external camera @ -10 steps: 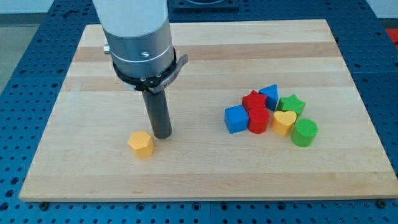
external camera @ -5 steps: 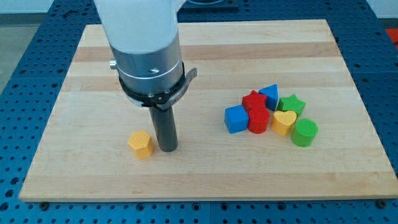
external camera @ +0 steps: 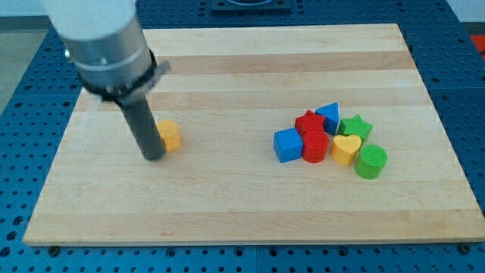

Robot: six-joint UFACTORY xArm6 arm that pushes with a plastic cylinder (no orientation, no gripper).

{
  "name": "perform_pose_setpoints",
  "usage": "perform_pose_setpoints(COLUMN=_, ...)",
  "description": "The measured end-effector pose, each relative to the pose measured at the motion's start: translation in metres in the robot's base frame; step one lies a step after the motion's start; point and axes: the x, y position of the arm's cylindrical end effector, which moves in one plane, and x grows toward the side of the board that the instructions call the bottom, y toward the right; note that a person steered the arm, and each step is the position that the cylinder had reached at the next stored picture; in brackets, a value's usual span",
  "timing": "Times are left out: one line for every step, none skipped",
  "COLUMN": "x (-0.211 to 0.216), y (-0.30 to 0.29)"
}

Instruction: Move the yellow hexagon up and slightly left

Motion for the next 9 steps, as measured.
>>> perform_pose_setpoints(x=-0.072, y=-0.018)
perform_pose_setpoints(x=-0.104, y=-0.034)
perform_pose_setpoints(x=-0.091, y=-0.040)
perform_pose_setpoints(x=-0.030, y=-0.069)
perform_pose_setpoints(x=0.018, y=-0.068)
perform_pose_setpoints(x=0.061, y=-0.025)
perform_pose_setpoints(x=0.031, y=0.019)
perform_pose_setpoints(x=0.023, y=0.036)
perform_pose_setpoints(x=0.010, y=0.061)
